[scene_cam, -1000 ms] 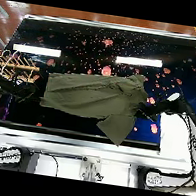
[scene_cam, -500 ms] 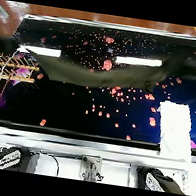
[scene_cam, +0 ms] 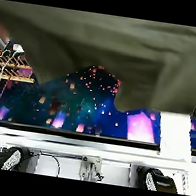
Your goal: Fold the shirts.
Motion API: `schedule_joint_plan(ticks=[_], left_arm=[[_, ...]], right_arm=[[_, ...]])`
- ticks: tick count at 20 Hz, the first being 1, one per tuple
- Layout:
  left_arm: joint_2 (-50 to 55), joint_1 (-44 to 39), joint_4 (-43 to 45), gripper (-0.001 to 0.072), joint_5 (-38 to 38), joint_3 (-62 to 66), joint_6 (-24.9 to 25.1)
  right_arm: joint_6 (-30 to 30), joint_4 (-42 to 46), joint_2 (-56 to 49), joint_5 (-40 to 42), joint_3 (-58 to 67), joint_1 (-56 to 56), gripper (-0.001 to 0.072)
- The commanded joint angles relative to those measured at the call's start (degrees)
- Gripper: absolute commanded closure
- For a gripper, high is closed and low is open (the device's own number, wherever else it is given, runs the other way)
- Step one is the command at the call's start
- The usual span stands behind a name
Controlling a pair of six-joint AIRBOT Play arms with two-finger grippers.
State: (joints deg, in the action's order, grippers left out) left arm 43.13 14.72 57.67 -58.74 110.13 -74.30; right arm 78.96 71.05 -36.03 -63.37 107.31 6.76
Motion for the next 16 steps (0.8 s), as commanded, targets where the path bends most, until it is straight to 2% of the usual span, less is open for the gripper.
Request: schedule_joint_plan(ticks=[1,3,5,9,11,13,16], left_arm=[[-3.85,0.02,11.61,0.0675,-8.7,0.96,-3.58],[-3.78,0.02,12.72,0.0675,-12.41,0.9,-3.54],[-3.3,0.0,12.7,0.0675,-14.73,0.22,-3.54],[-1.84,0.0,12.68,0.0675,-22.73,-7.91,-3.54],[-0.81,0.0,12.94,0.0675,-23.91,-17.2,-3.32],[2.08,0.0,14.01,0.0675,-22.23,-27.71,-3.1],[12.79,-0.63,14.36,0.0675,-17.51,-36.59,-2.95]], right_arm=[[0.98,7.63,3.17,-5.7,0.79,-0.04,0.0636],[0.98,8.61,2.58,-5.53,0.76,-0.04,0.0636],[1.25,8.39,0.68,-9.05,0.76,-0.04,0.0637],[2.71,3.87,-9.68,-28.72,-0.24,-0.04,0.0636],[4.63,1.07,-16.15,-32.46,-5.57,-0.09,0.0636],[7.21,1.25,-21.75,-29.75,-15.08,-0.09,0.0637],[9.27,0.81,-30.64,-16.09,-28.98,-0.09,0.0637]])
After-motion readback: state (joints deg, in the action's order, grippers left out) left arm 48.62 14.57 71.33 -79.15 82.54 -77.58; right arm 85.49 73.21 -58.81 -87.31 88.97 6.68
